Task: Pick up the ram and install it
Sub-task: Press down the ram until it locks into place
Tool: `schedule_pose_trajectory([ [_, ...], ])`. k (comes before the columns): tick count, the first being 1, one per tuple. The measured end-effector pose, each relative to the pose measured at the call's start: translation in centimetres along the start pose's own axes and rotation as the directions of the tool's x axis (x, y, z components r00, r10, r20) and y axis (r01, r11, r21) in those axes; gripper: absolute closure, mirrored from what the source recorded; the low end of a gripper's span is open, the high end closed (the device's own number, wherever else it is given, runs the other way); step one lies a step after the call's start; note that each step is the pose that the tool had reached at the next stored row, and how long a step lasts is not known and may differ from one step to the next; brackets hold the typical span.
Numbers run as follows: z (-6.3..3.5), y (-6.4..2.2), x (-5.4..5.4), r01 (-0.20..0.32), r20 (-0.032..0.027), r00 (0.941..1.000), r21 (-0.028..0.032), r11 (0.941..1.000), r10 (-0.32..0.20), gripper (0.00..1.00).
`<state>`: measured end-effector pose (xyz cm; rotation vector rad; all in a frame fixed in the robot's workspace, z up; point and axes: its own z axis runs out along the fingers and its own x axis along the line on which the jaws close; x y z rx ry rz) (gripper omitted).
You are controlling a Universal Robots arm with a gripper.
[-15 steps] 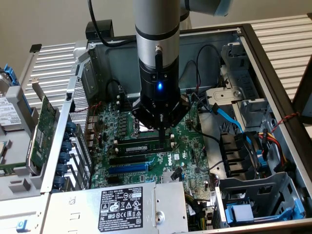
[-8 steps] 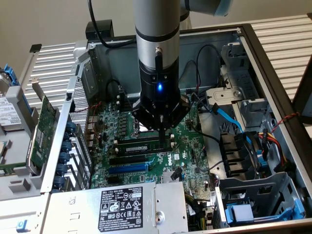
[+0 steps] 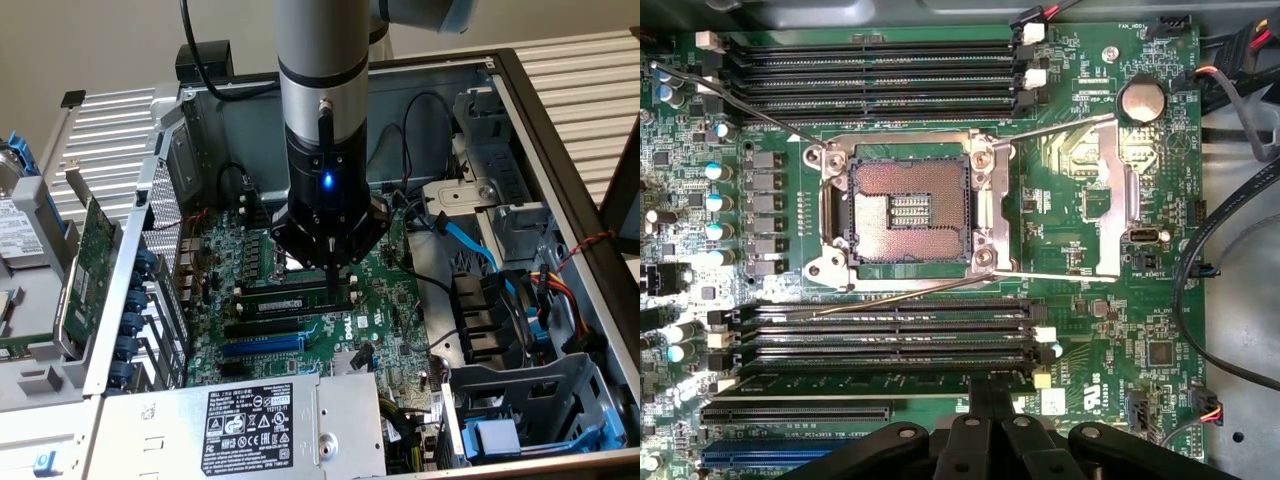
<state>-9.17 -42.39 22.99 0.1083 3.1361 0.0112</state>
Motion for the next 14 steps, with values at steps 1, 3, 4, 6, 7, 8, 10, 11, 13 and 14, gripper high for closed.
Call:
schedule_pose_trajectory([
  [1, 0.02, 0.0, 0.0, 0.0, 0.0, 1.0, -0.0001, 1.0, 0.0, 0.9],
  [3, 0.06, 0.0, 0.0, 0.0, -0.0001, 1.0, 0.0001, 1.0, 0.0, 0.9],
  [4, 0.08, -0.01, 0.0, 0.0, -0.0001, 1.0, 0.0002, 1.0, 0.0, 0.9],
  [6, 0.13, -0.01, 0.0, 0.0, -0.0002, 1.0, 0.0004, 1.0, 0.0, 0.9],
  [7, 0.17, 0.0, 0.0, 0.0, 0.0001, 1.0, 0.0, 1.0, 0.0, 0.9],
  [8, 0.19, 0.0, 0.0, 0.0, 0.0, 1.0, 0.0001, 1.0, 0.0, 0.9],
  [10, 0.2, 0.0, 0.0, 0.0, -0.0002, 1.0, 0.0003, 1.0, 0.0, 0.9],
  [11, 0.2, 0.0, 0.0, 0.0, -0.0001, 1.0, 0.0002, 1.0, 0.0, 0.9],
  [13, 0.18, 0.0, 0.0, 0.0, 0.0, 1.0, -0.0002, 1.0, 0.0, 0.9],
  [14, 0.04, 0.01, 0.0, 0.0, 0.0003, 1.0, -0.0013, 1.0, 0.0, 0.9],
])
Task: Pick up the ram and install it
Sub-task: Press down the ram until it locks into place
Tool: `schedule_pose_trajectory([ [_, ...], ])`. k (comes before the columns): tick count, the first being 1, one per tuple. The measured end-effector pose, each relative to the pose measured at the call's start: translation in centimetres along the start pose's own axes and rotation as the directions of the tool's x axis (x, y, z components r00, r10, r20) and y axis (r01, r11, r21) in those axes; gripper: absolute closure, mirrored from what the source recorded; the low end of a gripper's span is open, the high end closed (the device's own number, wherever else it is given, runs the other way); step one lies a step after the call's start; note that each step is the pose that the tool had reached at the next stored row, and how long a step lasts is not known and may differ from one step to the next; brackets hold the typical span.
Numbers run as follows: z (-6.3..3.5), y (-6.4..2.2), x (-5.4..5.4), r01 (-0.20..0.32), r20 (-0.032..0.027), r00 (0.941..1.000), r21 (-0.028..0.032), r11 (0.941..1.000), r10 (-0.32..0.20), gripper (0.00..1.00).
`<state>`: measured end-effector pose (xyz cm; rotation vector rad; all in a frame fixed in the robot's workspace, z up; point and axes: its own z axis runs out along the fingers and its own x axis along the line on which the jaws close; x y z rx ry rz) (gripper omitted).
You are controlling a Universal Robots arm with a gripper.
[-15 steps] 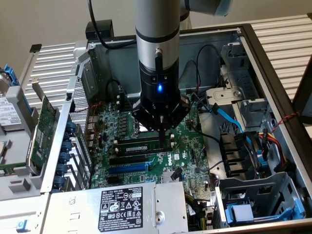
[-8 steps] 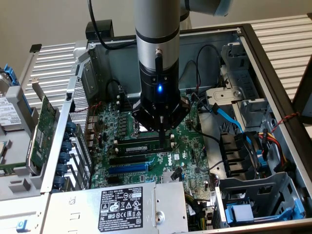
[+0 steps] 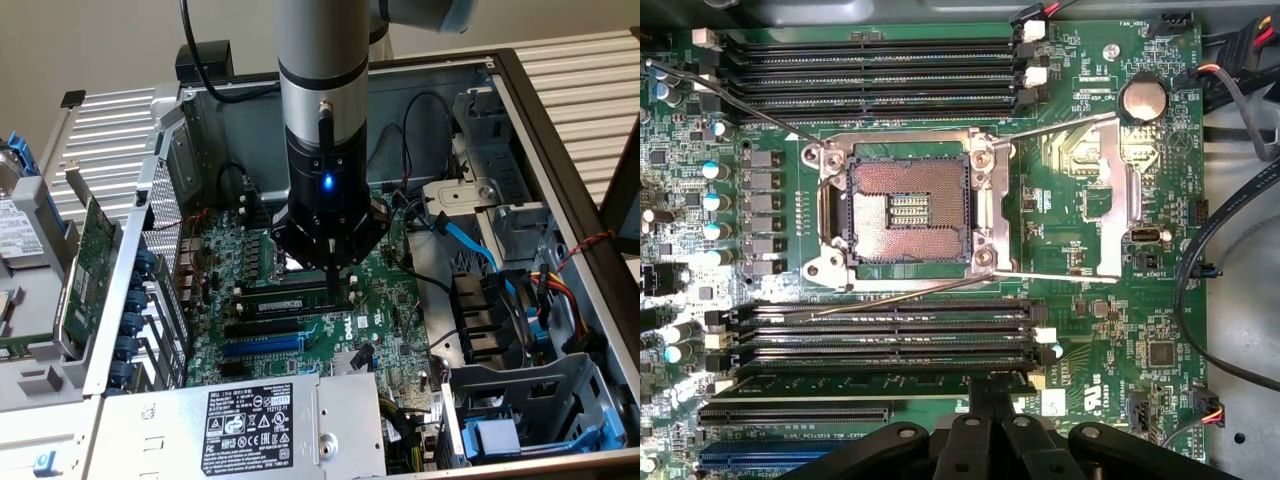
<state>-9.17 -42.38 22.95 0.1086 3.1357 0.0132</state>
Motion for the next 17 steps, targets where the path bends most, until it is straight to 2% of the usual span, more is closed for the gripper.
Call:
schedule_pose_trajectory([
  [4, -1.67, 0.0, 0.1, 0.0, -0.0003, 1.0, 0.0011, 1.0, 0.0, 0.9],
  [8, -2.83, -0.03, 0.5, 0.0, -0.0004, 1.0, 0.0013, 1.0, 0.0, 0.9],
  [17, -3.96, -0.2, 3.1, 0.0, -0.0003, 1.0, 0.0013, 1.0, 0.0, 0.9],
])
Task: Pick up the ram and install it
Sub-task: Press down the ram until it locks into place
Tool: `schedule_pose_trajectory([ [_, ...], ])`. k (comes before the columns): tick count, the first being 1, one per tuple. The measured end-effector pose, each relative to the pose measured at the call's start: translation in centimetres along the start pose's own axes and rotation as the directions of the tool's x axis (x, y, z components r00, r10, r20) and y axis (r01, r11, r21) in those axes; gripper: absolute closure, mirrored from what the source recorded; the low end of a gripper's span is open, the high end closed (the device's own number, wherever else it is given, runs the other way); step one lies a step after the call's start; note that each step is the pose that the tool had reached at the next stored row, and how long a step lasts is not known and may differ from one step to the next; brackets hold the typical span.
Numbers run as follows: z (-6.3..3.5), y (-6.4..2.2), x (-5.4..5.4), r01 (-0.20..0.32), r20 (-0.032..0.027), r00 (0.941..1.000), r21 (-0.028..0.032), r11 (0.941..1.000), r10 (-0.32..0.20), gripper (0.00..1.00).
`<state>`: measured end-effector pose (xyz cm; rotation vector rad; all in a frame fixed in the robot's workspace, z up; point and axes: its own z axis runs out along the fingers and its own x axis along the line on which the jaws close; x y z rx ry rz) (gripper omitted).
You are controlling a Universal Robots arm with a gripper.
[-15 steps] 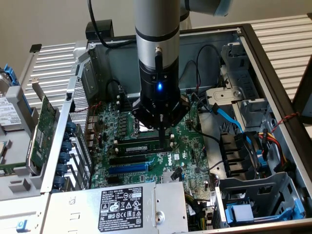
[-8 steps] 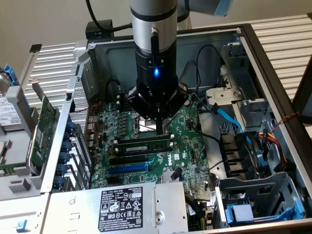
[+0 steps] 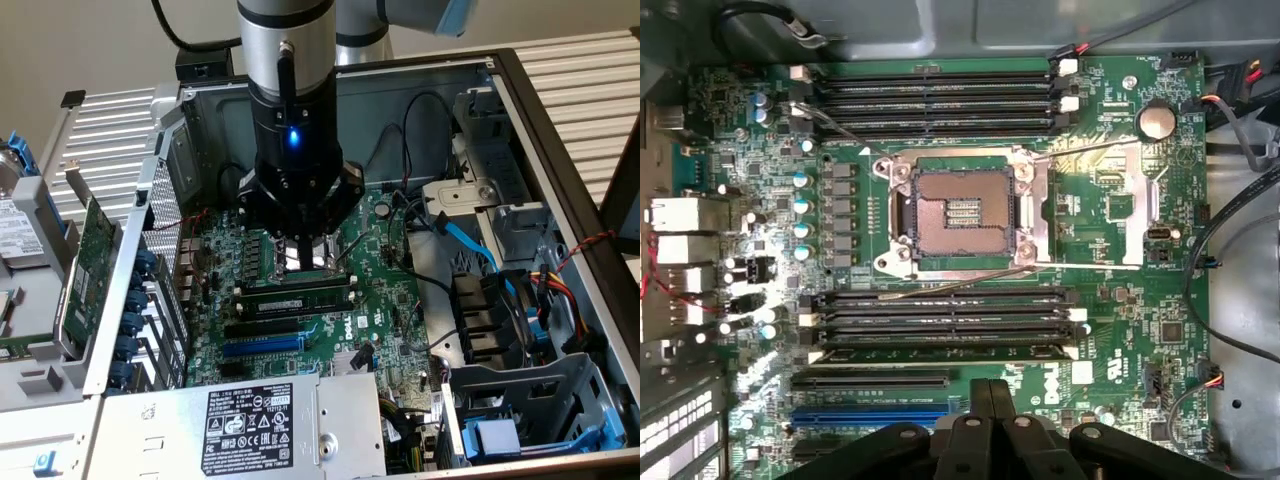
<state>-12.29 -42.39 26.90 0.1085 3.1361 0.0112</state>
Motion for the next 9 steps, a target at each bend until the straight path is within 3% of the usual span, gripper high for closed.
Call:
schedule_pose_trajectory([
  [4, -0.02, 0.02, 1.1, 0.0, 0.0009, 1.0, -0.0002, 1.0, 0.0, 0.9],
  [9, -0.02, 0.09, 1.19, 0.0, 0.0008, 1.0, -0.0002, 1.0, 0.0, 0.9],
])
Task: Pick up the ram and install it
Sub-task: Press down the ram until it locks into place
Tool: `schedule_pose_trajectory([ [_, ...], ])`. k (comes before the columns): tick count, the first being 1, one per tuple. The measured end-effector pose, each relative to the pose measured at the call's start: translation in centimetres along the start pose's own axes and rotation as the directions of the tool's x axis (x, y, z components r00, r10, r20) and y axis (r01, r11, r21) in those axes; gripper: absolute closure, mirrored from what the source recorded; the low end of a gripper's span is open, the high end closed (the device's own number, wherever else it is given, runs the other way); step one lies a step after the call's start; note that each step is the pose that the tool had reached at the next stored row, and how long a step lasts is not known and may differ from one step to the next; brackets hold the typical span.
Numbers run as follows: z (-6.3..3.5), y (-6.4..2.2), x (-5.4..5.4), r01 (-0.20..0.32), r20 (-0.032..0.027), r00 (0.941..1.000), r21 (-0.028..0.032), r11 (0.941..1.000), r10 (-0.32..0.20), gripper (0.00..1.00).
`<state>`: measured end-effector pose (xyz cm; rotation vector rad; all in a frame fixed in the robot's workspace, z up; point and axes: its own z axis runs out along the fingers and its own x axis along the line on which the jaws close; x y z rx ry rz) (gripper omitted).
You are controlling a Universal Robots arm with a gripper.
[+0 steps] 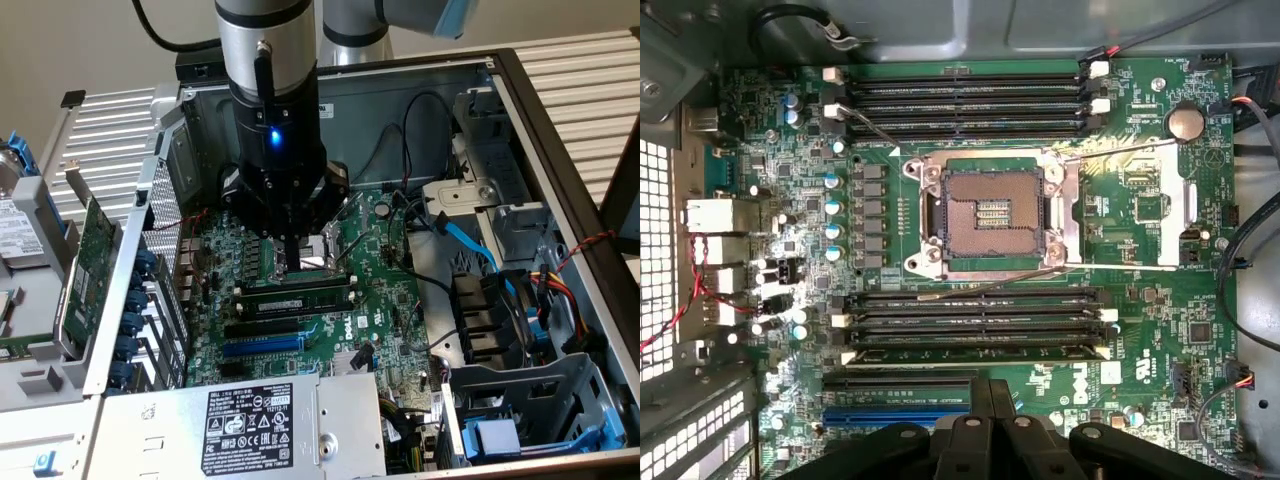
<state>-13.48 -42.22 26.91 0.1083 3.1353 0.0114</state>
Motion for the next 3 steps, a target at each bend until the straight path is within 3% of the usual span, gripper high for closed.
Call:
schedule_pose_trajectory([
  [3, 0.0, 0.0, 0.0, 0.0, 0.0, 1.0, 0.0, 1.0, 0.0, 0.9],
])
